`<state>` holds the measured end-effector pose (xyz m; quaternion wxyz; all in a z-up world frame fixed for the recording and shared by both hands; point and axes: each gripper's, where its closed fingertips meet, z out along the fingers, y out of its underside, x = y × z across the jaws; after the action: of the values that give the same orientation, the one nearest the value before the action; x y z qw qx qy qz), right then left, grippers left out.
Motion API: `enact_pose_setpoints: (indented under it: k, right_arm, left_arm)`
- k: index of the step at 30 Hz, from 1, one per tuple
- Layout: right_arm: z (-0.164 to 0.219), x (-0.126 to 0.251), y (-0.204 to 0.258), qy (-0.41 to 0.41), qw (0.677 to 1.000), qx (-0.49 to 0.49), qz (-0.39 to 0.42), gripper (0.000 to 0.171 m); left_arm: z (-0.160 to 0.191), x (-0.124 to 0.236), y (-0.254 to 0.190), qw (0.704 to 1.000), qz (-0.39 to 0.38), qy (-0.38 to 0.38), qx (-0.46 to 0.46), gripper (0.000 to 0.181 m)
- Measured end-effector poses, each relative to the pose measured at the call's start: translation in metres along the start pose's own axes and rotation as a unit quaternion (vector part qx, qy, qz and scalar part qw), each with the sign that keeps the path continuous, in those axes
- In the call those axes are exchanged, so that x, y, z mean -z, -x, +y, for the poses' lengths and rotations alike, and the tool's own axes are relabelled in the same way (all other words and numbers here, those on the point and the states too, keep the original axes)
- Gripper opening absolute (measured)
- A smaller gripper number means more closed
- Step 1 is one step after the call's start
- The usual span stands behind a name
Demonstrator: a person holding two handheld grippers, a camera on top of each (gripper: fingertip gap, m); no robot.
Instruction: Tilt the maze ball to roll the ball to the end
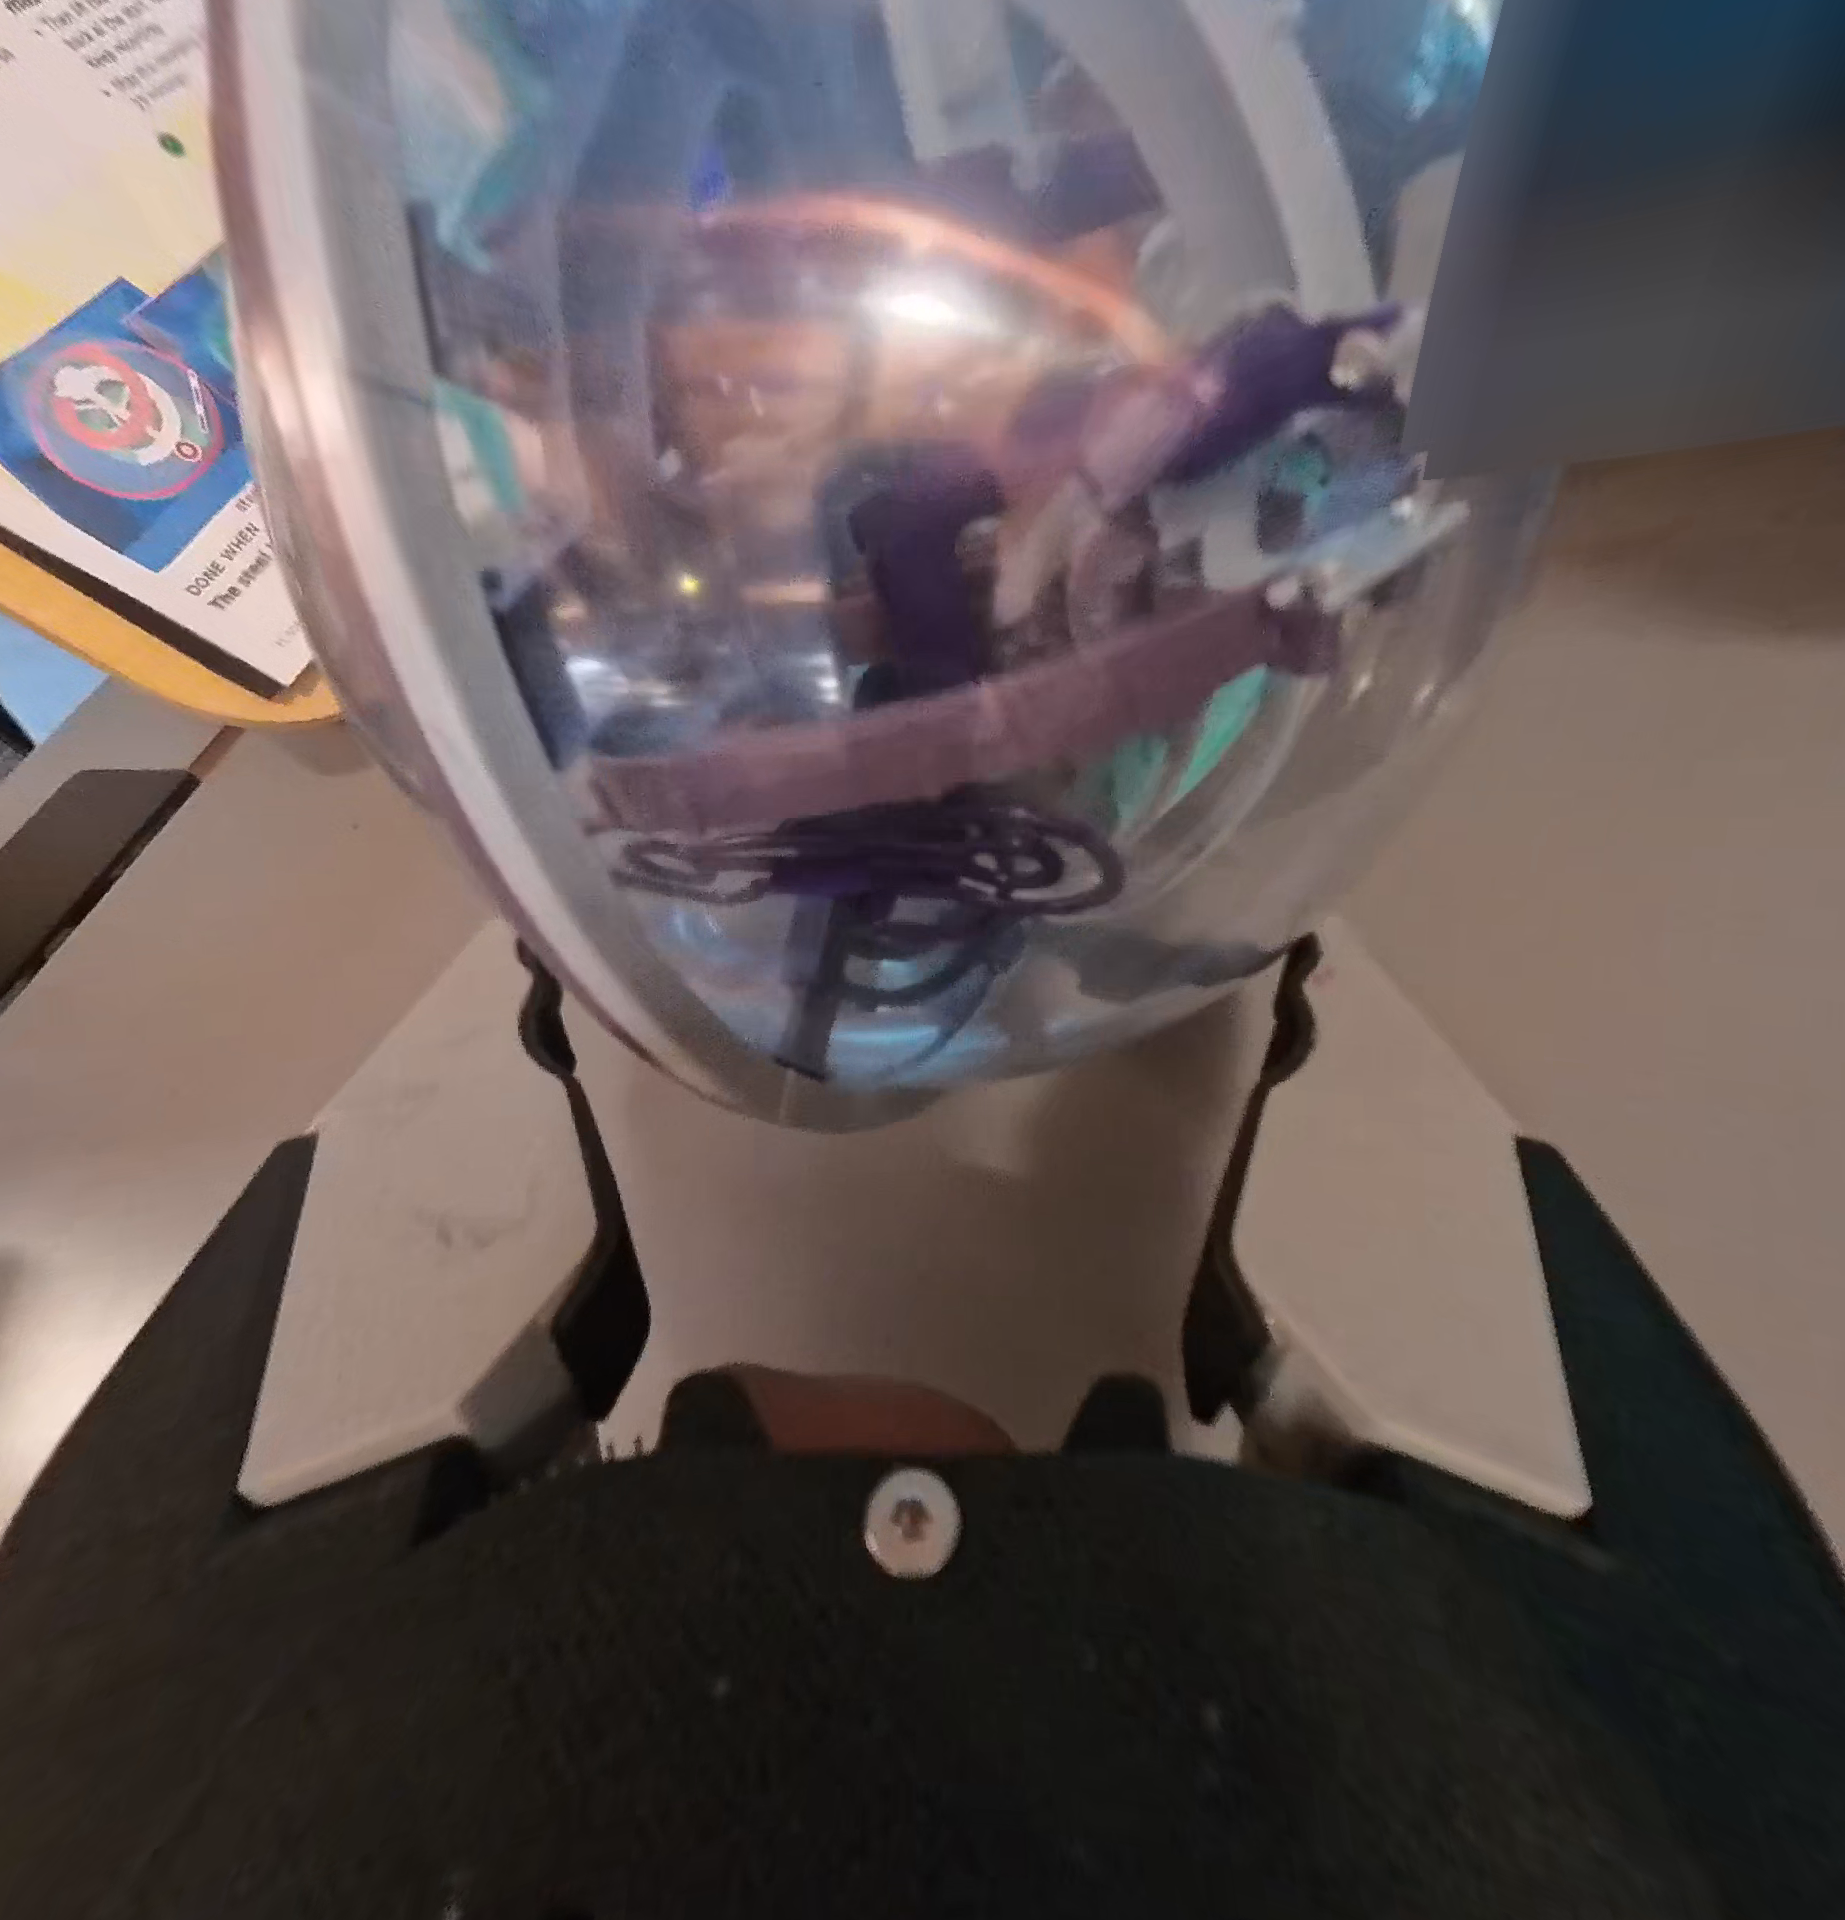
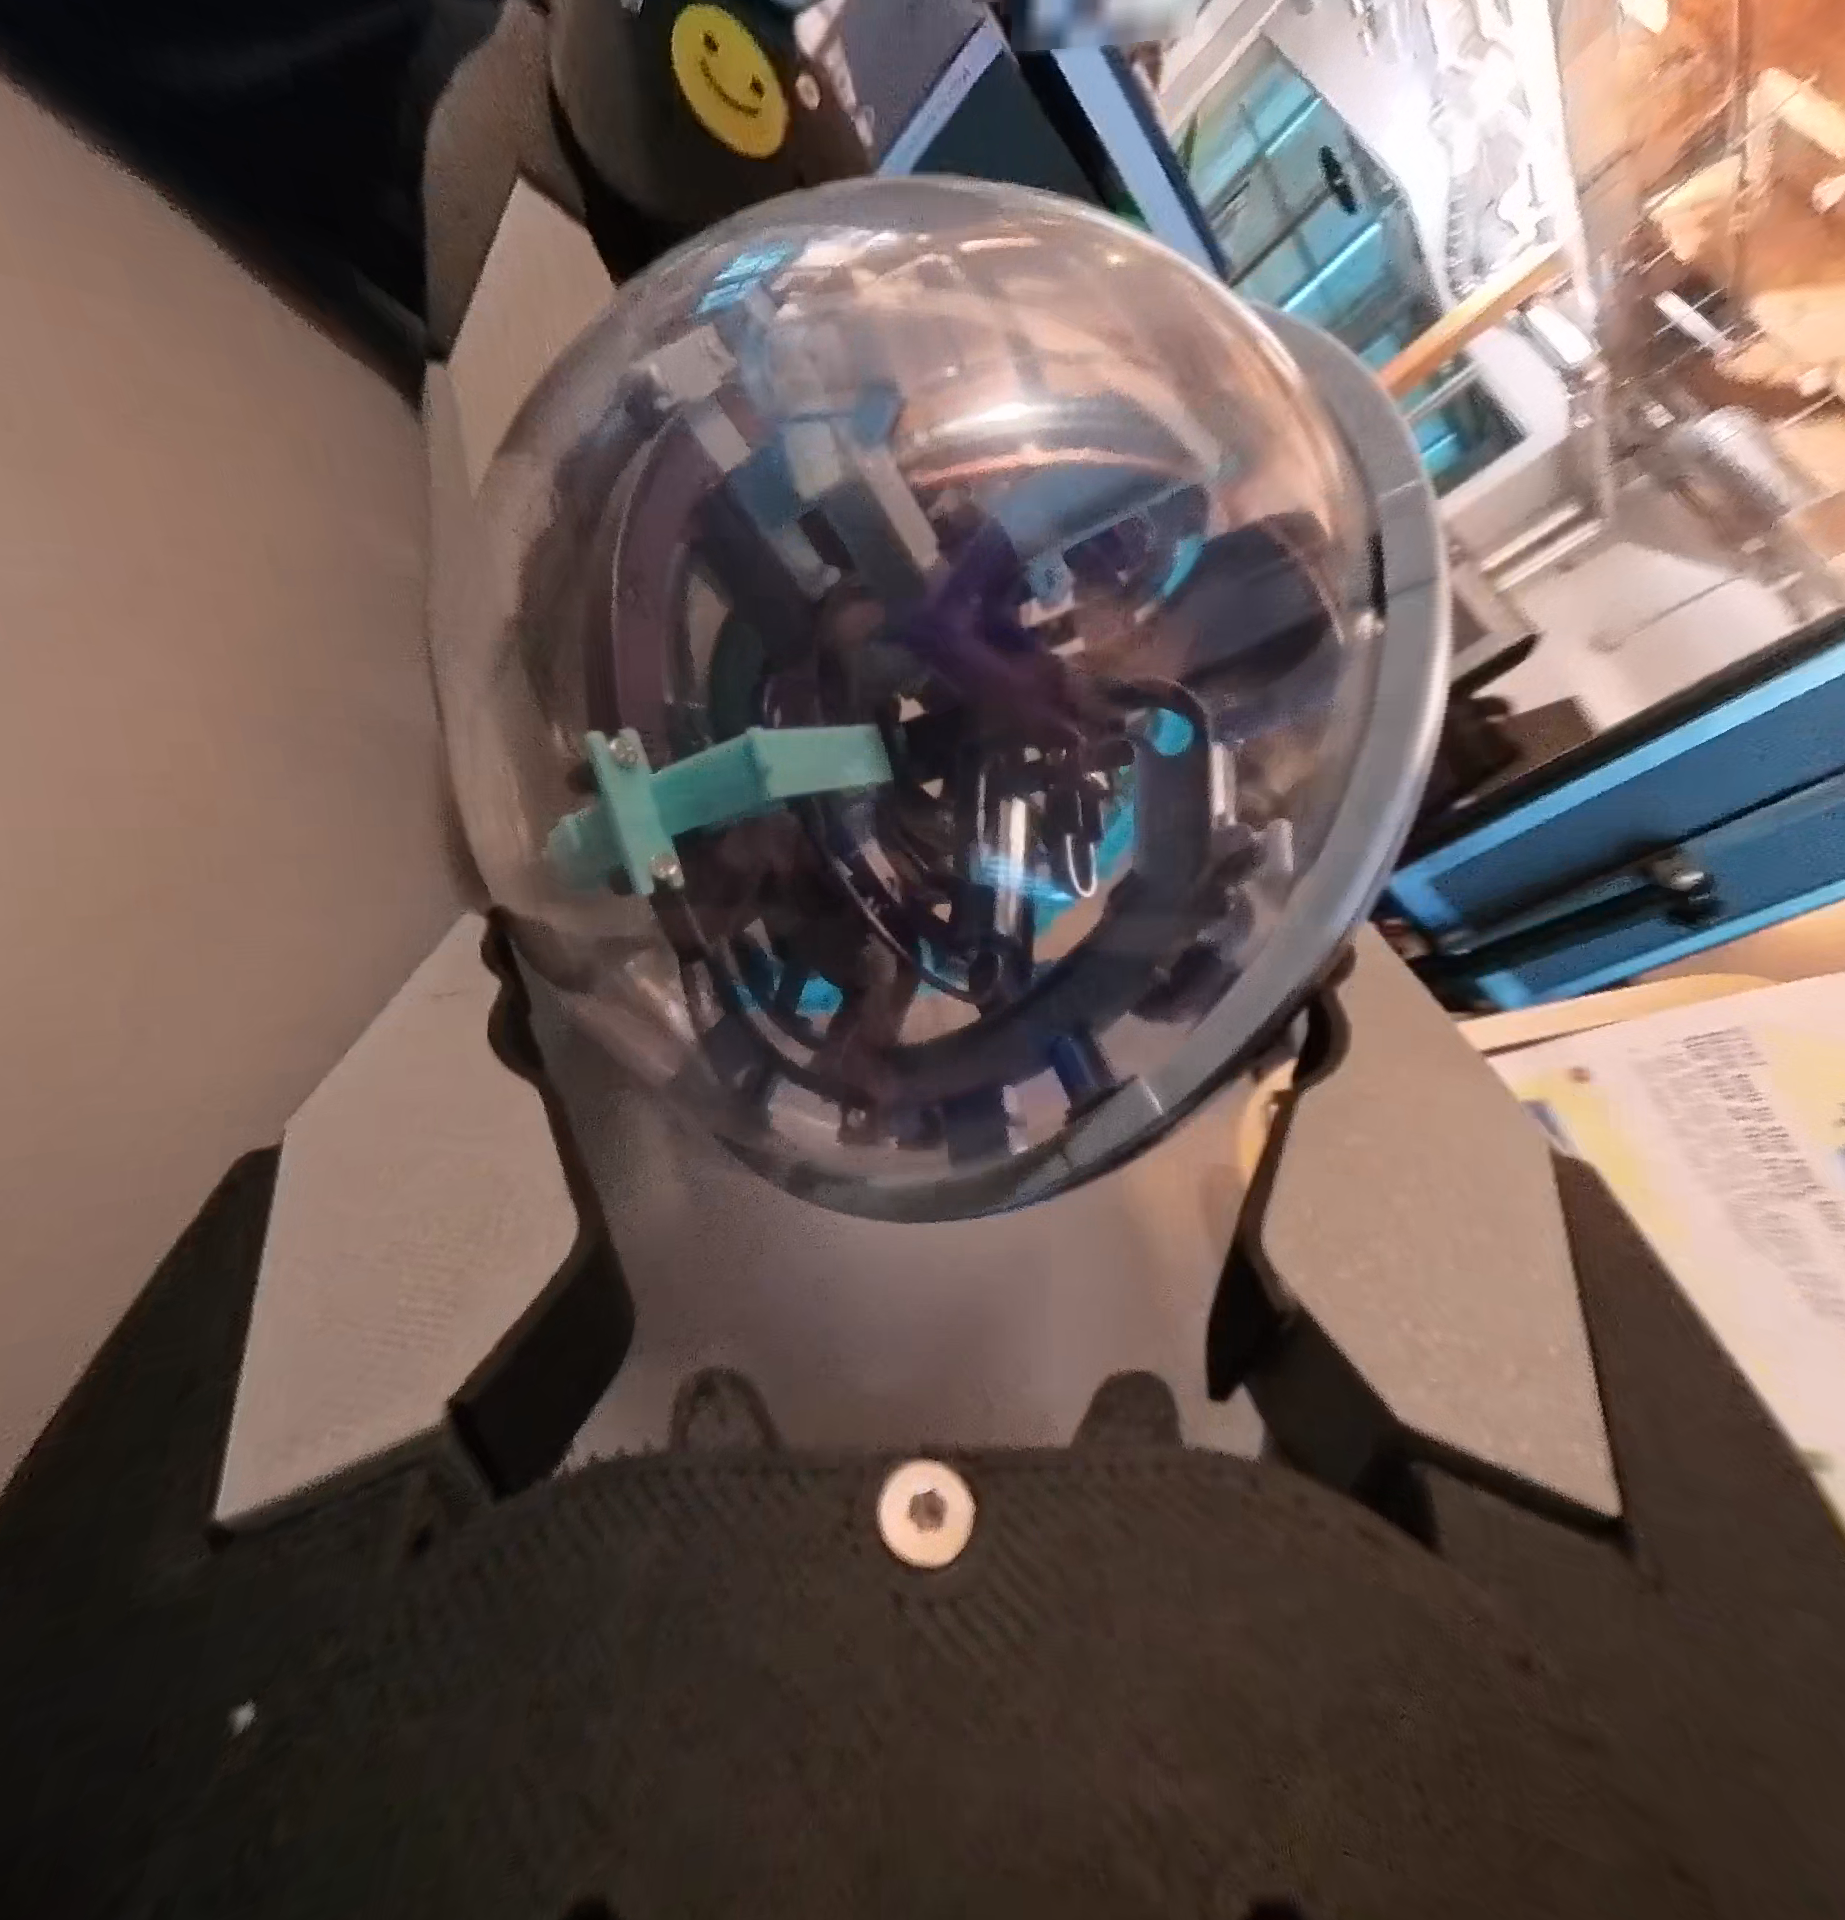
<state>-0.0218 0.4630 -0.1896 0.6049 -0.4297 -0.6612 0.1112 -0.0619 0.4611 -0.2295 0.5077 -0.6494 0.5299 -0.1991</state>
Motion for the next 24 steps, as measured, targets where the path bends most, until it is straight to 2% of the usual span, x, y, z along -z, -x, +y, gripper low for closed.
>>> enact_pose_setpoints:
  k: [5, 10, 16, 24]
  right_arm:
    - [-0.002, 0.016, -0.002, -0.037, 0.985, -0.141, -0.095, 0.135]
    - [0.017, 0.012, 0.011, -0.002, 0.971, -0.19, -0.145, 0.151]
    - [0.026, 0.006, 0.017, 0.019, 0.972, -0.181, -0.148, 0.153]
    - [0.024, 0.006, 0.013, 0.032, 0.984, -0.123, -0.122, 0.152]
  left_arm:
    - [-0.004, 0.002, 0.0, 1.0, -0.007, -0.016, -0.016, 0.12]
    - [-0.005, 0.001, -0.003, 1.0, 0.0, -0.017, -0.016, 0.112]
    - [-0.008, 0.0, -0.007, 0.999, -0.003, -0.019, -0.027, 0.114]
    - [-0.006, -0.003, -0.002, 0.997, -0.033, -0.01, -0.074, 0.116]
